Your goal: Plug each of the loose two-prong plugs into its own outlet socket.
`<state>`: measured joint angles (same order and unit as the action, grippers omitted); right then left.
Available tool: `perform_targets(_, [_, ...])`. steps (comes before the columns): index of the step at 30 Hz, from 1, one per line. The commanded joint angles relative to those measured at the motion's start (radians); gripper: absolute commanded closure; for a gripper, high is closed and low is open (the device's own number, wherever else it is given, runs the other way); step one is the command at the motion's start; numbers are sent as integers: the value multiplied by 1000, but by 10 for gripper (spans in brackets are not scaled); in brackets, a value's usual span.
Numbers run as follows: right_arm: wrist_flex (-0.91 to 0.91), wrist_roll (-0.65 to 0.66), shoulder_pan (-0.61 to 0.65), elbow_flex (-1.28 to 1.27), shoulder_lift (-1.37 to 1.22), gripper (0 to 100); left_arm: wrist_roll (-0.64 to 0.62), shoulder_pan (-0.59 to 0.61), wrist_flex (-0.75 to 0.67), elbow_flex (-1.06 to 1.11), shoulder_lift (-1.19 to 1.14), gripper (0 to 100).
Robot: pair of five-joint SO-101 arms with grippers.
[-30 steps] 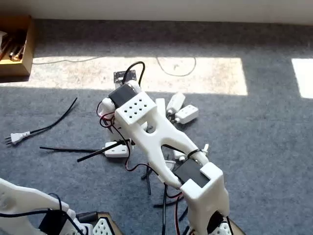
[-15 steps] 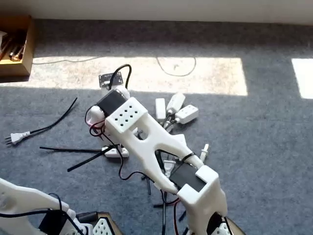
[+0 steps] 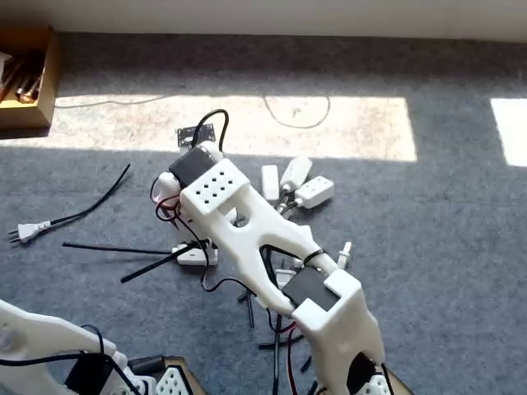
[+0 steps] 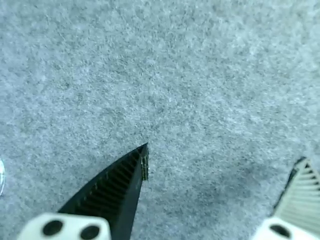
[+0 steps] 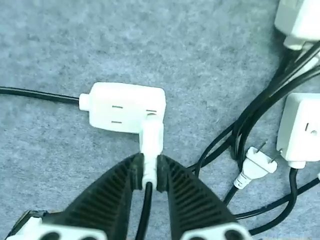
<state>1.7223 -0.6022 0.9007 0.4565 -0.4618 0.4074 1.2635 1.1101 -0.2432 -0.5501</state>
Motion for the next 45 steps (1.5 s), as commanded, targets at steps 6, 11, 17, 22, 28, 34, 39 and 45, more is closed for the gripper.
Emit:
perform_targets(6, [41,8,-8,45,2,994,6,-12,-12,-38,12,582])
perform_targets(11, [38,8,-10,47,-2,994,6,-12,-12,-38,12,582])
perform_targets(17, [-24,8,-82,-7,-22,994,6,-10,-11,-38,16,582])
perform_targets(22, [-147,9,-108,-108,-134,994,6,-16,-9,-38,16,582])
perform_targets(28, [-176,17,-102,-122,-242,993,9,-16,-11,-39,16,582])
perform_targets(34, [-99,100,-76,2,-173,858,9,-35,-6,-38,16,582])
perform_targets(39, [42,176,-24,188,-116,601,9,-50,-6,-38,16,582])
perform_targets(45, [41,269,10,292,-5,503,9,-61,-6,-38,16,582])
